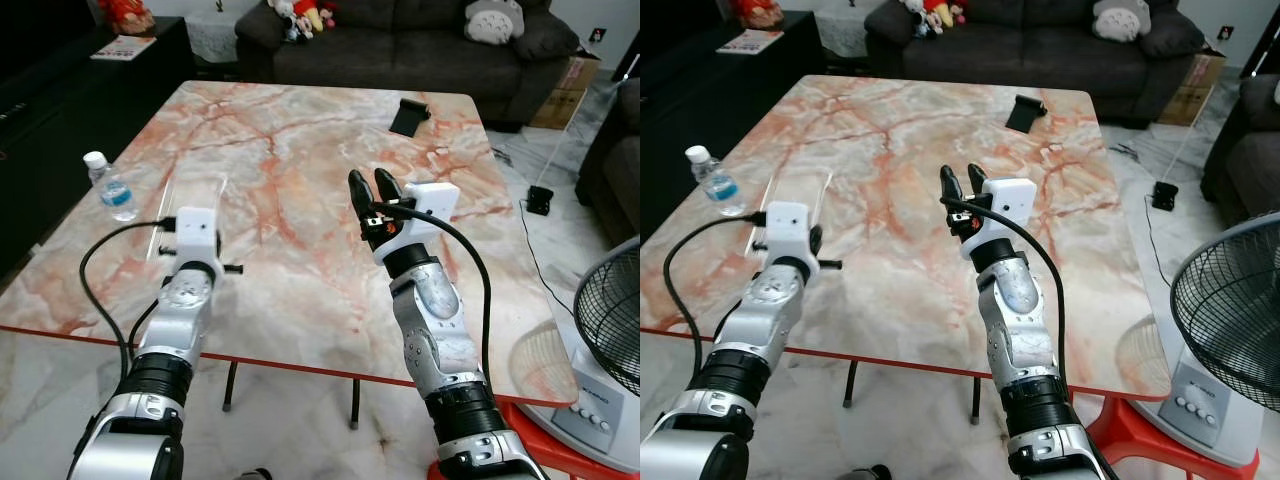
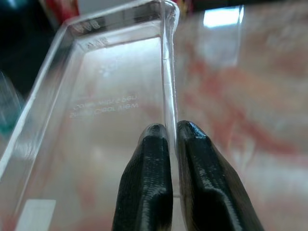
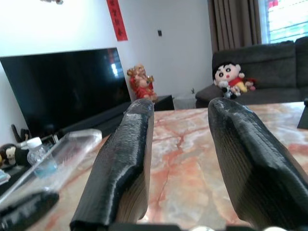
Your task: Picking trash to rubbish bin
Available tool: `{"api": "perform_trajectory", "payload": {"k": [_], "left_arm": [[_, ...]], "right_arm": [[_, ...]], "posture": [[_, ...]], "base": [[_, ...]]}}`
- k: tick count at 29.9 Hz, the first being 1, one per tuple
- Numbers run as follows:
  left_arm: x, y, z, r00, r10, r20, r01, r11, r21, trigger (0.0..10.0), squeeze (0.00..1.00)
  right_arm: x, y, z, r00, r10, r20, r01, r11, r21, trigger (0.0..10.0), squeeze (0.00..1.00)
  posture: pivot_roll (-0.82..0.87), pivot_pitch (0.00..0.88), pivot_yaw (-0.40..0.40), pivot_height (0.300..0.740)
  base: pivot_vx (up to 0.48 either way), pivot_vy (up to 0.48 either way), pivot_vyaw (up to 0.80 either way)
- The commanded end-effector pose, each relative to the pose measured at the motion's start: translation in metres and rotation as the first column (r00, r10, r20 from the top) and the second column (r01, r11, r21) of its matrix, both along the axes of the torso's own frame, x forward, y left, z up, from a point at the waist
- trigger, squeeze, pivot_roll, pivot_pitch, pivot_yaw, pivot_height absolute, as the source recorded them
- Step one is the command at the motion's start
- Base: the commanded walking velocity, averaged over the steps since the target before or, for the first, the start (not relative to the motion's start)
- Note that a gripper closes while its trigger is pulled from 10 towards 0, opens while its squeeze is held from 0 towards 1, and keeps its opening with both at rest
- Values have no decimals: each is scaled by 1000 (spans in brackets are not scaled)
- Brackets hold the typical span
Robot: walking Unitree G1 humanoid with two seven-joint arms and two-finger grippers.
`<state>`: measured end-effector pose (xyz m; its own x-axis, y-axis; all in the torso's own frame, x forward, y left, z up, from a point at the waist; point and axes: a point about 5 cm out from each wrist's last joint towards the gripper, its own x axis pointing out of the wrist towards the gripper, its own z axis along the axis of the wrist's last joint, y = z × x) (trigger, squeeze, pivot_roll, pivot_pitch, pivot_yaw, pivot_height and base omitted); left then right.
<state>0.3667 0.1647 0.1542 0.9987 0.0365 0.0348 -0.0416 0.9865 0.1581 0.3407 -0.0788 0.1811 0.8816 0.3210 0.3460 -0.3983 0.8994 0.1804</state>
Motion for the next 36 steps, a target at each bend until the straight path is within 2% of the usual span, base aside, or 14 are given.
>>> {"api": "perform_trajectory", "payload": {"k": [1,4,8,10,19,36], "left_arm": [[-4,-5,11,996,-20,89,15,998,55,10000,0],[-11,-5,21,982,-1,191,-11,998,62,10000,0],[-18,-5,23,969,24,245,-36,998,43,10000,0],[-22,-6,21,965,22,261,-41,997,67,10000,0],[-25,-11,24,954,-1,299,-25,996,81,10000,0],[-25,-14,22,954,-6,299,-17,997,74,10000,0]], "right_arm": [[2,0,-2,1000,-11,-8,11,1000,0,10000,0],[2,0,-10,999,-31,-27,30,999,-18,10000,0],[3,0,-16,998,-40,-43,39,999,-31,10000,0],[3,0,-21,997,-48,-58,46,998,-32,10000,0],[6,2,-20,997,-60,-49,59,998,-34,10000,0],[8,2,-21,998,-60,-34,59,997,-40,10000,0]], "posture": [[18,0,31,740],[23,0,30,740],[26,0,31,740],[31,0,31,740],[37,0,41,740],[32,0,49,740]], "base": [[0,0,0],[0,0,0],[0,0,0],[0,0,0],[0,0,0],[0,0,0]]}}
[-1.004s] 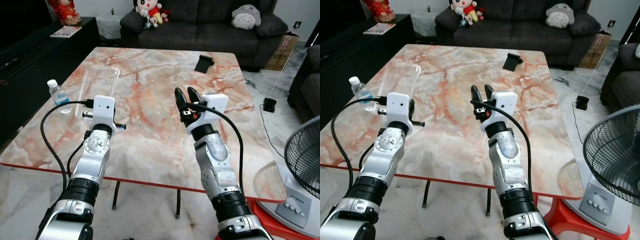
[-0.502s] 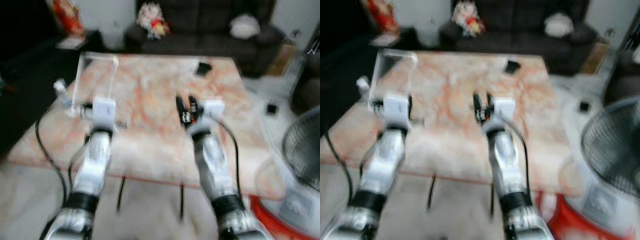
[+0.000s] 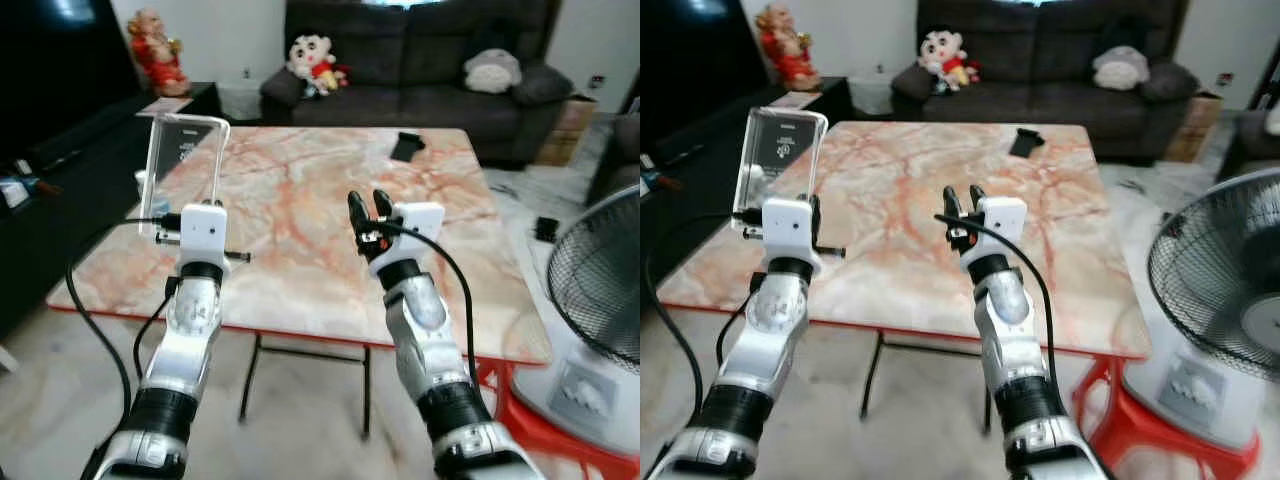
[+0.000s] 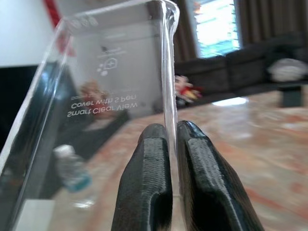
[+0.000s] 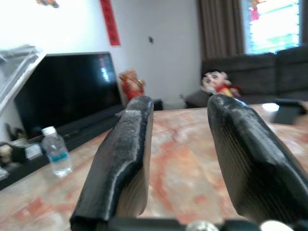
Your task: Picking trash to rubbish bin
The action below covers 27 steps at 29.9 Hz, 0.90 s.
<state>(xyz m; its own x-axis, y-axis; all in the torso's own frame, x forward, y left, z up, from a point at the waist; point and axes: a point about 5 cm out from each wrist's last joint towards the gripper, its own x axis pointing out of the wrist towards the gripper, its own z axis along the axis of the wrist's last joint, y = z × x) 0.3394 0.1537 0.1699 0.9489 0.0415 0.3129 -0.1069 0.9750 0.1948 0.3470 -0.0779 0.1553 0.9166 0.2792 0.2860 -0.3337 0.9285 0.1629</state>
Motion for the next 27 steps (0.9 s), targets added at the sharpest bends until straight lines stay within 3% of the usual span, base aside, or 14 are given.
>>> {"api": "perform_trajectory", "payload": {"k": [1,27], "left_arm": [[2,-4,7,1000,-12,22,12,1000,20,10000,0],[3,-2,9,1000,-13,27,13,1000,12,10000,0]], "right_arm": [[2,0,5,1000,0,21,0,1000,2,10000,0],[3,-1,4,1000,1,24,-1,1000,-4,10000,0]], "posture": [[30,0,53,740],[37,0,50,740]], "base": [[0,0,0],[0,0,0]]}}
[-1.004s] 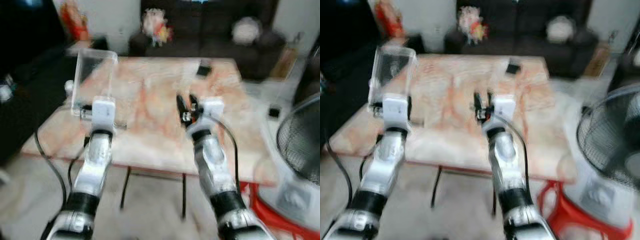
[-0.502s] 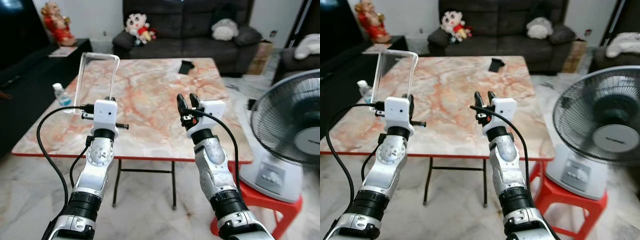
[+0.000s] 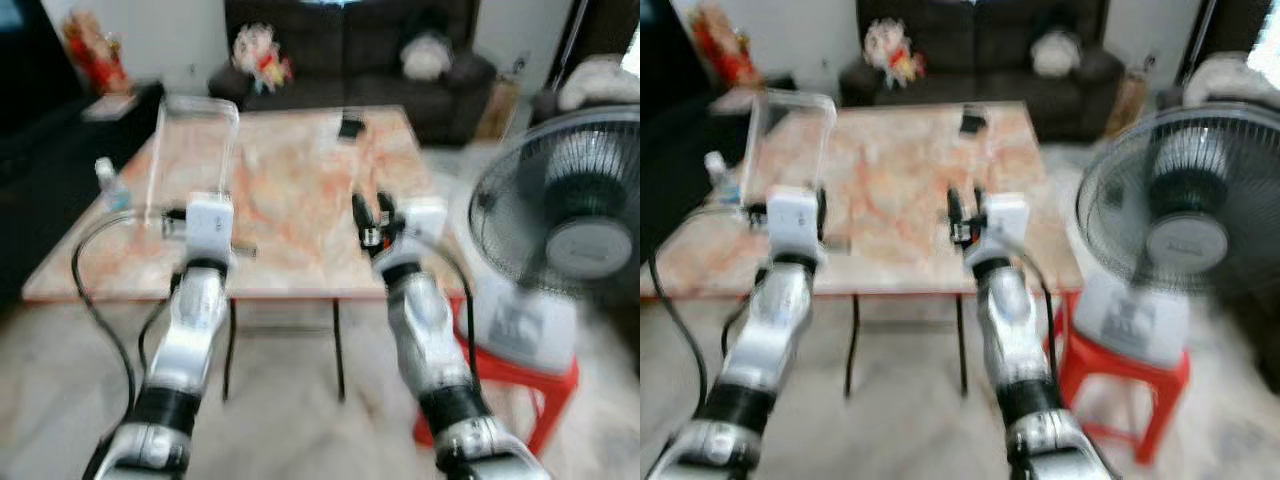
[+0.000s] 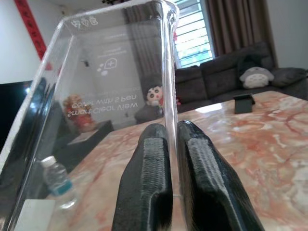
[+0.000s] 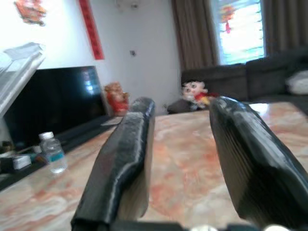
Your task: Picking trash to rubbish bin
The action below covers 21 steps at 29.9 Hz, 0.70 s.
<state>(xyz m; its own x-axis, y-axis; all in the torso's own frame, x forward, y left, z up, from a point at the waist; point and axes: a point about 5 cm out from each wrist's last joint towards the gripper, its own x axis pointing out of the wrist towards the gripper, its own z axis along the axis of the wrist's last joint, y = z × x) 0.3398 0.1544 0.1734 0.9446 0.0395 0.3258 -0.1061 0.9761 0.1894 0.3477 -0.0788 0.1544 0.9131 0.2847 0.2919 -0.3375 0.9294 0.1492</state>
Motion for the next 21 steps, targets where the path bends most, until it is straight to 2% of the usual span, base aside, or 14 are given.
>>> {"api": "perform_trajectory", "payload": {"k": [1,21], "left_arm": [[2,-3,6,1000,-8,14,7,1000,13,10000,0],[2,-3,5,1000,-5,8,5,1000,5,10000,0]], "right_arm": [[2,0,5,1000,0,15,0,1000,7,10000,0],[1,-3,-1,1000,1,-9,-1,1000,1,10000,0]], "posture": [[38,0,47,740],[36,6,41,740]], "base": [[0,0,0],[0,0,0]]}}
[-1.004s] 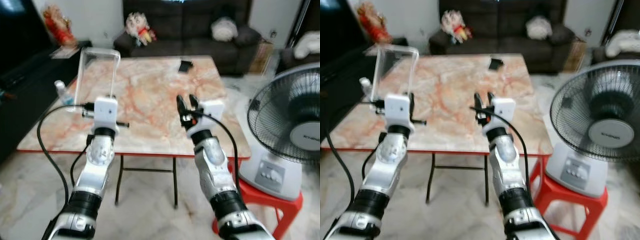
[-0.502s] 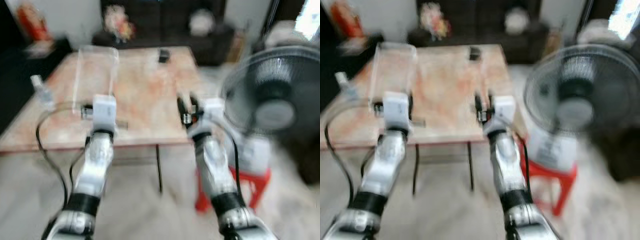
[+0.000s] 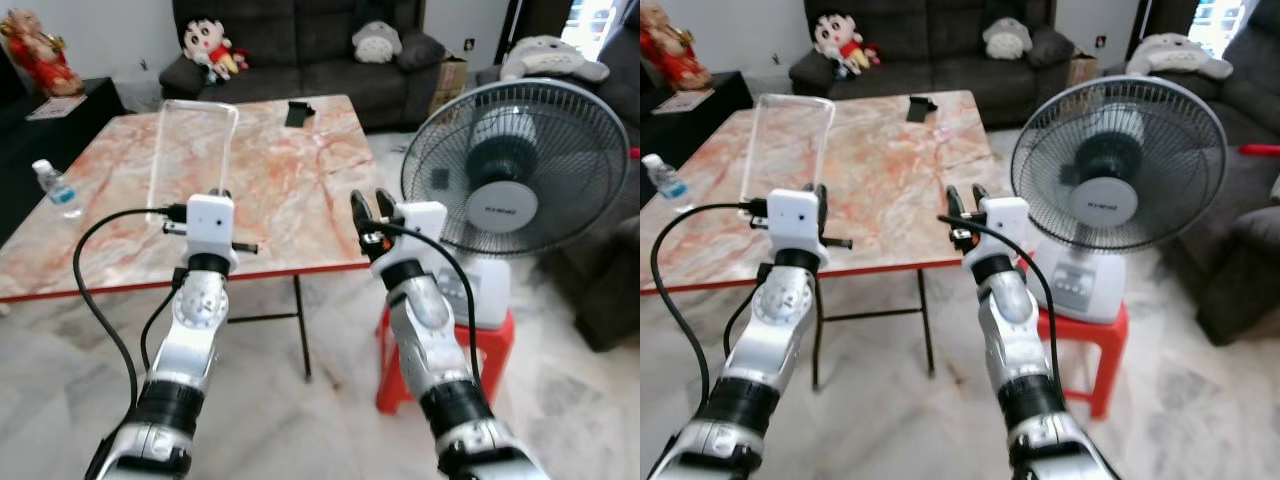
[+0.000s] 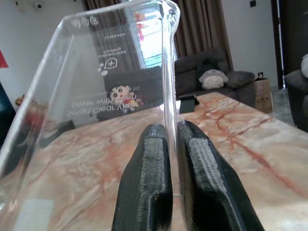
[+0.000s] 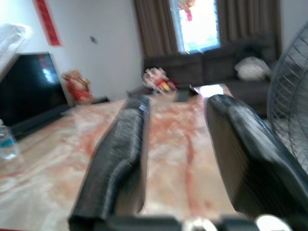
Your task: Picking trash to rubbish bin
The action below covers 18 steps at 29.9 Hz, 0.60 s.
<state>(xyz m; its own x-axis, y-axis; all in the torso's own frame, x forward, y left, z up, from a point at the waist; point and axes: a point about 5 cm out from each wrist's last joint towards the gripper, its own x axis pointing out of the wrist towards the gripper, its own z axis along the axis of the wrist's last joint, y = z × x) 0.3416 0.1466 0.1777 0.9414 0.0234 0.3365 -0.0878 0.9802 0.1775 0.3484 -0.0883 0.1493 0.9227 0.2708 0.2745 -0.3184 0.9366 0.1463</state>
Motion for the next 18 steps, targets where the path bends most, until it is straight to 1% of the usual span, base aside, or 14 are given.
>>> {"api": "perform_trajectory", "payload": {"k": [1,18], "left_arm": [[0,5,1,1000,17,-4,-17,1000,16,10000,0],[-1,7,1,1000,21,-3,-21,1000,8,10000,0]], "right_arm": [[1,6,4,1000,19,6,-19,1000,10,10000,0],[-1,5,1,1000,23,0,-23,1000,2,10000,0]], "posture": [[35,8,41,740],[36,6,37,740]], "base": [[0,0,0],[0,0,0]]}}
